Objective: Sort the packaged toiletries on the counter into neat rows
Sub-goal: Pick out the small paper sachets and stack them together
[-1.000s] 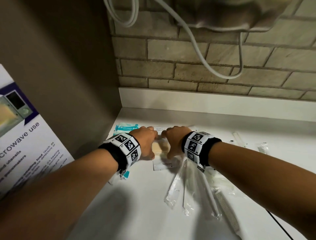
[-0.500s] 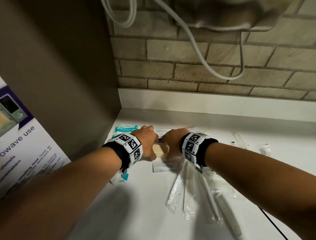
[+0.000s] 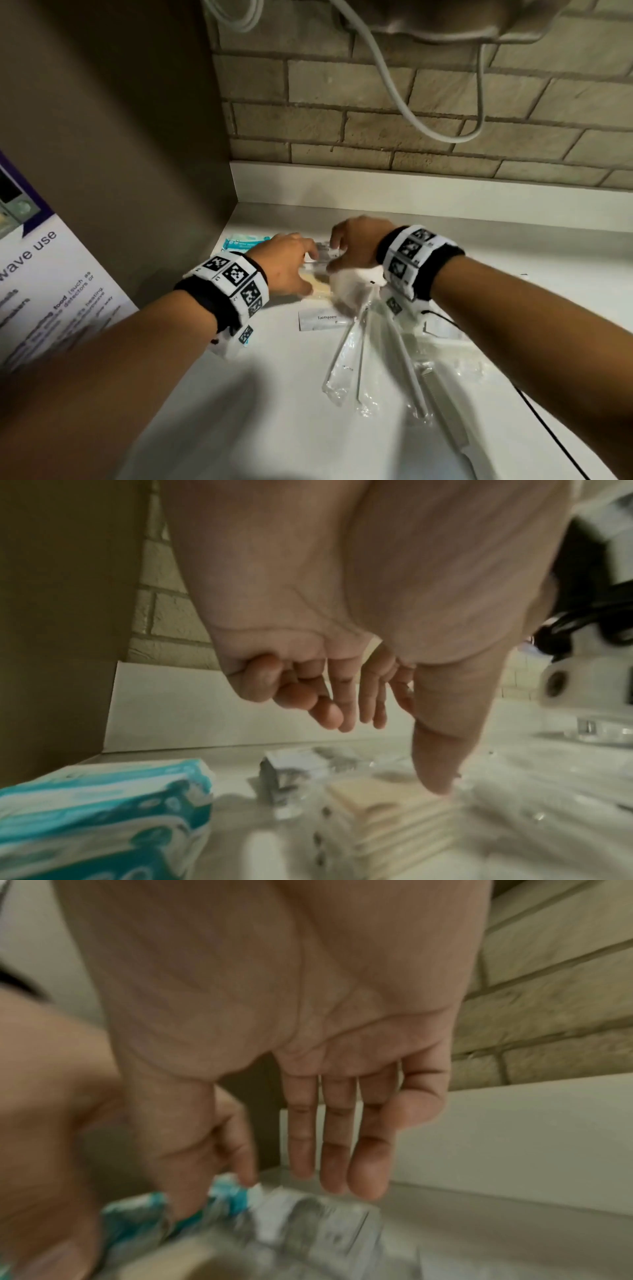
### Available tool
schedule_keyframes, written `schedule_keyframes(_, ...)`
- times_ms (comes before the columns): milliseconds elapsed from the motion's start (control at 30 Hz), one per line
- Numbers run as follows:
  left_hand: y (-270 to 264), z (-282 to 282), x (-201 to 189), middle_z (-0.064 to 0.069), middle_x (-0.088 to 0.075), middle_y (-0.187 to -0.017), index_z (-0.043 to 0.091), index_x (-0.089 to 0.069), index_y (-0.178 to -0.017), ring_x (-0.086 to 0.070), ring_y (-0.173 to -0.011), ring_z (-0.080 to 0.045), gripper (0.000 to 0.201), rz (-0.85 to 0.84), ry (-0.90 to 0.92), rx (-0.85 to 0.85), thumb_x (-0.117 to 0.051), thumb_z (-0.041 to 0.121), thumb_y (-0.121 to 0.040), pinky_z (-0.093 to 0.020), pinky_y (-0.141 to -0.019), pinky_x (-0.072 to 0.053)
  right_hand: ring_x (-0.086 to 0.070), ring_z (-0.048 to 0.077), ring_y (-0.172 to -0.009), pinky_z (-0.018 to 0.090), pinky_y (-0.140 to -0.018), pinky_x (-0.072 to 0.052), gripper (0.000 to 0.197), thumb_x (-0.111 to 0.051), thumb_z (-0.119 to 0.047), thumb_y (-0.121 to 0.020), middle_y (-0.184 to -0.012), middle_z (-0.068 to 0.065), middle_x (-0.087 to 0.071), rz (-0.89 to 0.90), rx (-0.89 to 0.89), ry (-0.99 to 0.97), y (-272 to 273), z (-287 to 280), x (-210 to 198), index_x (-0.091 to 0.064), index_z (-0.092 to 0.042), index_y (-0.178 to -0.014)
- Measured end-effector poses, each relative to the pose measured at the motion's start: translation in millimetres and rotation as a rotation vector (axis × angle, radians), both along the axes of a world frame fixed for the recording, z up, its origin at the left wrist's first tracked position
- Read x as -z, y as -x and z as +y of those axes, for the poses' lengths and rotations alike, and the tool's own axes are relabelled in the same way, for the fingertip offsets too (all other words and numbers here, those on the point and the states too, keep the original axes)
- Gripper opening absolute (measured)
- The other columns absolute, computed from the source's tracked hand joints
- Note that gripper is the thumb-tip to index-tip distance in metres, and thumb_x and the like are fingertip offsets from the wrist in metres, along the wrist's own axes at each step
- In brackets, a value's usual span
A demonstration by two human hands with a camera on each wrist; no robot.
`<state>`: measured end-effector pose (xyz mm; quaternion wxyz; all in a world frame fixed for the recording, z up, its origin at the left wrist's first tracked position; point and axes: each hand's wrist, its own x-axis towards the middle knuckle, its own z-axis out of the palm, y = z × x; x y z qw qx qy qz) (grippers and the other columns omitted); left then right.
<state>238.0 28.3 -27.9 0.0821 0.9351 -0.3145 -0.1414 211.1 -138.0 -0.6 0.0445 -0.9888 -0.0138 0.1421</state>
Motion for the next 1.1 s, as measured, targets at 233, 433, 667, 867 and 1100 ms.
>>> schedule_keyframes(233,52.0,-4.2,-0.4,0.009,-0.068,-0.111,0.030,-0.072,-0.102,-0.061,-0.097,-0.015,0.020,0.032,-0.022,0.094,-0.056,0.031,-0.090,-0.028,-0.087,-0.049,-0.054,0.029,-0.125,0.035,-0.103,-0.045,0.036,-0.047,-0.015,-0.094,-0.135,0.008,-0.056,0.046,0.057,0.172,-26.2,-56.1,22.8,-0.058,-0.011,-0.128)
schedule_keyframes(433,68.7,-3.0,19.8,-0.001,-0.067,-0.120,0.025,-0.069,-0.119,-0.063,-0.106,-0.024,0.027,0.041,-0.080,-0.002,-0.058,0.026,-0.094,-0.030,-0.093,-0.049,-0.054,0.029,-0.123,0.039,-0.104,-0.045,0.037,-0.055,-0.019,-0.091,-0.137,0.002,-0.055,0.066,0.011,0.197,-34.2,-83.1,56.1,-0.058,-0.026,-0.127)
schedule_keyframes(667,69.0,-7.8,29.4,-0.002,-0.065,-0.108,0.019,-0.067,-0.110,-0.064,-0.091,-0.020,0.037,0.113,0.001,-0.271,-0.079,0.034,-0.078,-0.030,-0.085,-0.052,-0.065,0.029,-0.102,0.029,-0.085,-0.050,0.022,-0.066,-0.027,-0.083,-0.117,0.003,-0.066,-0.053,-0.031,0.217,-38.7,-90.6,65.2,-0.065,-0.024,-0.105)
schedule_keyframes(867,70.5,-11.8,29.9,0.000,-0.065,-0.104,0.021,-0.067,-0.103,-0.063,-0.088,-0.019,0.032,0.114,-0.032,-0.302,-0.080,0.033,-0.076,-0.026,-0.078,-0.049,-0.063,0.032,-0.101,0.031,-0.083,-0.050,0.029,-0.043,-0.016,-0.093,-0.116,0.010,-0.065,-0.101,-0.043,0.154,-33.1,-93.8,58.4,-0.065,-0.014,-0.111)
schedule_keyframes(1100,76.8,-12.1,17.4,0.005,-0.062,-0.093,0.031,-0.057,-0.083,-0.058,-0.090,-0.019,0.014,-0.042,-0.032,-0.213,-0.071,0.033,-0.082,-0.028,-0.075,-0.045,-0.055,0.036,-0.117,0.038,-0.097,-0.046,0.032,-0.042,-0.016,-0.100,-0.129,0.017,-0.059,-0.225,0.073,-0.070,-9.9,-107.5,30.2,-0.059,-0.003,-0.123)
